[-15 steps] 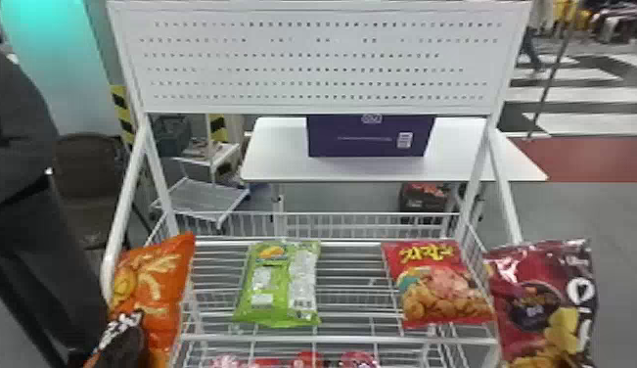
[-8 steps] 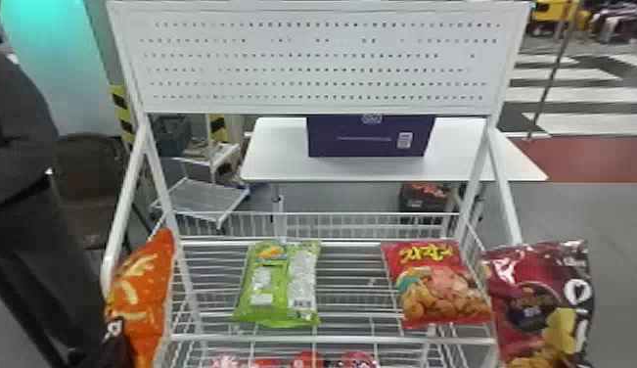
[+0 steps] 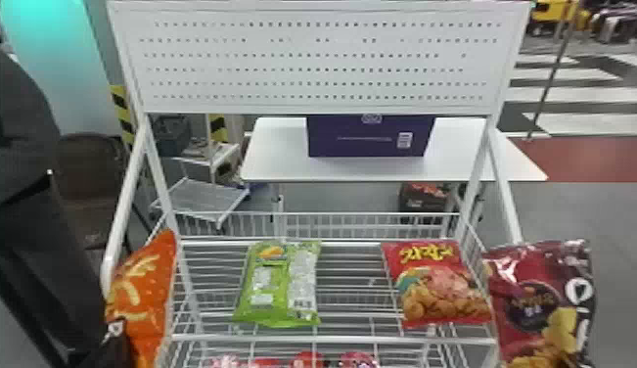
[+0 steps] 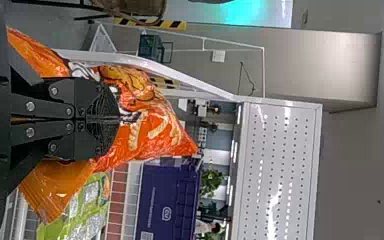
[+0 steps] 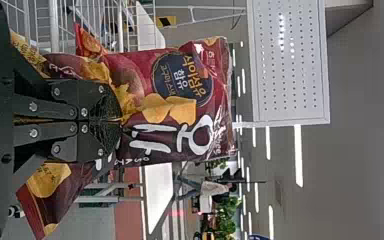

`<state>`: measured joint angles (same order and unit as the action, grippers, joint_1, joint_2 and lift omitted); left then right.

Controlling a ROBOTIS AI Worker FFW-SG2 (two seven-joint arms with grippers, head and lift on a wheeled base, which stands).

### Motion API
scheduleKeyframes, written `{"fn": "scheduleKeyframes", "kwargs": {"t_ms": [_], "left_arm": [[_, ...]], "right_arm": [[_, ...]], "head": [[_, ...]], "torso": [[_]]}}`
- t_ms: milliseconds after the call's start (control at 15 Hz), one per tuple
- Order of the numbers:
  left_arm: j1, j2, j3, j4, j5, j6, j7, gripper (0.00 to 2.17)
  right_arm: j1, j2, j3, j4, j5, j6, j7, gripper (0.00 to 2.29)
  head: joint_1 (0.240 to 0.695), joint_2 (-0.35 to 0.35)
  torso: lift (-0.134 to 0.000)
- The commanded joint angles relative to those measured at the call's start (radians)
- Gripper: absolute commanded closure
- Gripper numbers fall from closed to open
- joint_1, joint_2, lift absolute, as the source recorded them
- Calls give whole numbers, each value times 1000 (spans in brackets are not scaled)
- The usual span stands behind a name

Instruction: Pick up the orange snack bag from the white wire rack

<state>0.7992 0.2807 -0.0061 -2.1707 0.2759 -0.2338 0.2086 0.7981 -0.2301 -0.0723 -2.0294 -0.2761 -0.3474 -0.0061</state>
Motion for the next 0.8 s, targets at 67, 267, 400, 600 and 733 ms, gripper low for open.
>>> {"fn": "scheduleKeyframes", "kwargs": {"t_ms": [67,267,400,600,733], "left_arm": [[0,0,0,-3,0,0,-1,2145],[2,0,-2,-4,0,3,-5,2145],[2,0,-2,-4,2,3,-5,2145],[2,0,-2,-9,2,0,-11,2145],[3,0,-2,-12,2,3,-11,2145]], "right_arm": [[1,-2,-1,0,0,0,0,2098],[3,-3,0,-2,0,-3,0,2098],[4,-3,-1,-2,0,-6,0,2098],[7,-3,-1,-5,0,-6,0,2098],[9,-5,-3,-6,0,-6,0,2098]], "head": [[499,0],[499,0],[499,0],[499,0],[499,0]], "torso": [[0],[0],[0],[0],[0]]}}
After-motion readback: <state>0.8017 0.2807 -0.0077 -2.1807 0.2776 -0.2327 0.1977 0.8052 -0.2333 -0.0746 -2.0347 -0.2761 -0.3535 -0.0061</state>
